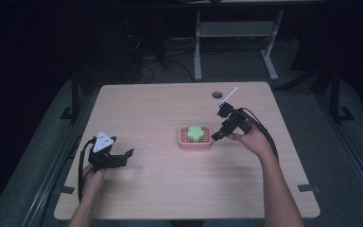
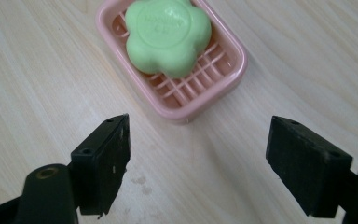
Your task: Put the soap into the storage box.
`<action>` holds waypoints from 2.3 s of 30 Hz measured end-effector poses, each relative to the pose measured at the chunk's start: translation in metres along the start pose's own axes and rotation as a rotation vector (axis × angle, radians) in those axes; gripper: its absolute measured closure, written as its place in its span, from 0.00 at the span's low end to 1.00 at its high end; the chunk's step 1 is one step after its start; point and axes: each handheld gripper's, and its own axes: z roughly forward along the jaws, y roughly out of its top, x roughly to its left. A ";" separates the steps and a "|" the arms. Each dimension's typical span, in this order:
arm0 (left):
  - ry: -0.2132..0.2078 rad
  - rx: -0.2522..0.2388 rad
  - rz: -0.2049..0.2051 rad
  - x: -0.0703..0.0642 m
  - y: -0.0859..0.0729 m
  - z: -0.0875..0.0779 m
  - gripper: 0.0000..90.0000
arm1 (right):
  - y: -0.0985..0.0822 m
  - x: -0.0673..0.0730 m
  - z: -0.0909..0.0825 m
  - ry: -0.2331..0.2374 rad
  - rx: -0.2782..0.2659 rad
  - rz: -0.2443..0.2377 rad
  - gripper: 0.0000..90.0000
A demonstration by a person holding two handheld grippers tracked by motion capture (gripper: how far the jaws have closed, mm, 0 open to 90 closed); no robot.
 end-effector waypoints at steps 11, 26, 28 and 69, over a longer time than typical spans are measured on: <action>-0.001 0.000 0.004 -0.002 0.000 0.002 0.16 | -0.027 -0.009 -0.004 0.005 -0.018 0.037 0.23; -0.002 0.019 0.019 -0.005 -0.001 0.004 0.16 | -0.069 -0.007 -0.004 0.028 -0.052 0.053 0.23; 0.001 0.019 0.027 -0.005 -0.001 0.005 0.16 | -0.073 -0.007 -0.006 0.028 -0.043 0.052 0.23; -0.006 0.026 0.044 -0.009 -0.001 0.006 0.16 | -0.164 0.002 -0.018 0.002 -0.129 0.116 0.24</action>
